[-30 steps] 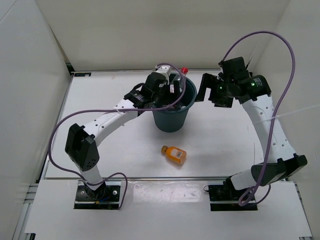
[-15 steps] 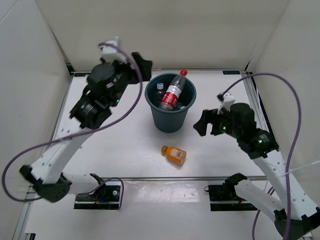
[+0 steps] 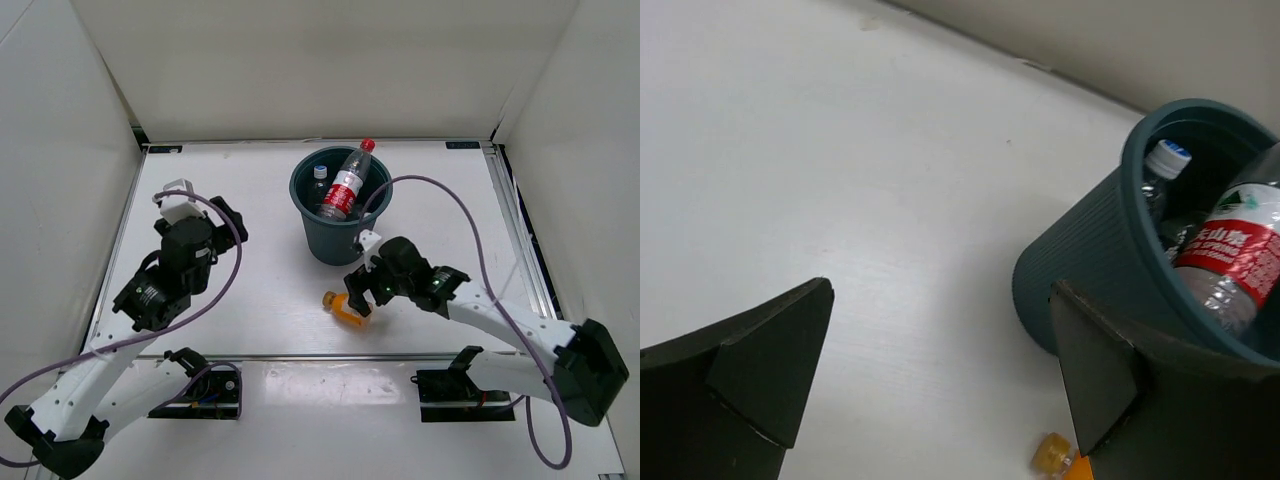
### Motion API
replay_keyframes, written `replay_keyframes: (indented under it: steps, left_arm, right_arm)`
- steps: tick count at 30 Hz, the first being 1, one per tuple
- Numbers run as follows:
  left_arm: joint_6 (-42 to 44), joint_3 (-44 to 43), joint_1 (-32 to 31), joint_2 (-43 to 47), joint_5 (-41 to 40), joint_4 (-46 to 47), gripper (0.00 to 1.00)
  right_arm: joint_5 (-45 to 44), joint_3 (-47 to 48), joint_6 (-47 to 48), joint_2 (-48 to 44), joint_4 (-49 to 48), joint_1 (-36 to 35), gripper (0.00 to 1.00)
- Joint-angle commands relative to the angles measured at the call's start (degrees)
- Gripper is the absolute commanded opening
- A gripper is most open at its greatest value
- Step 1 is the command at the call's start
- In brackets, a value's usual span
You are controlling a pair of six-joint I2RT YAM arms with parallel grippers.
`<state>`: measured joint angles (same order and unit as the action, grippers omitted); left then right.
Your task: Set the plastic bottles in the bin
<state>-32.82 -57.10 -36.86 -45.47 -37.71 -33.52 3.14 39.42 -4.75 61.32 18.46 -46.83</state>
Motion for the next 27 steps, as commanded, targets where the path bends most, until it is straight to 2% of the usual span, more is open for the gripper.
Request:
replay_keyframes:
  steps: [1, 4, 8, 12, 13, 15, 16, 21, 23, 27]
  left_arm:
    - [-2.95, -2.48, 0.21, 1.44, -2.54, -8.74, 1.00]
    - [-3.48, -3.10, 0.21, 0.91, -2.54, -12.70, 1.00]
    - [-3.48, -3.10, 0.21, 0.39, -2.54, -14.56, 1.00]
    - [-3.48, -3.10, 0.21, 0.39, -3.07, -15.17, 1.00]
    - [-3.48, -3.10, 0.21, 0.91, -3.68, -15.17, 1.00]
    - [-3.48, -3.10, 0.21, 1.52, -4.20, -15.70, 1.00]
    - [-3.48, -2.41, 0.21, 1.53, -4.21, -15.70, 1.00]
    - [-4.80, 0.05, 0.21, 3.98, -5.52, -15.70, 1.00]
    - [-6.63, 1.46, 0.21, 3.99, -5.53, -15.70, 1.00]
    - [-9.28, 3.05, 0.21, 4.60, -6.06, -15.70, 1.00]
  right_arm:
    - [-0.06, -1.88, 2.20, 4.06, -10.01, -1.68, 1.00]
    - [2.39, -2.42, 2.82, 7.84, -11.95, -3.18, 0.98]
    - [6.35, 0.65, 2.29, 16.45, -10.20, -3.18, 0.83]
    - [8.20, 1.89, 0.63, 18.75, -7.92, -3.18, 0.71]
    - [8.20, 1.89, 0.62, 18.75, -6.78, -3.70, 0.64]
    - [8.20, 2.42, -0.17, 17.18, -5.02, -3.71, 0.53]
    - [8.20, 3.20, -0.78, 16.64, -2.23, -3.71, 0.41]
    - [7.16, 9.61, -1.40, 6.73, 8.95, -5.98, 0.28]
    - [3.38, 17.15, -3.23, 1.82, 14.72, -6.70, 0.24]
    - [-4.96, 32.62, -7.90, 0.12, 19.16, -4.42, 0.16]
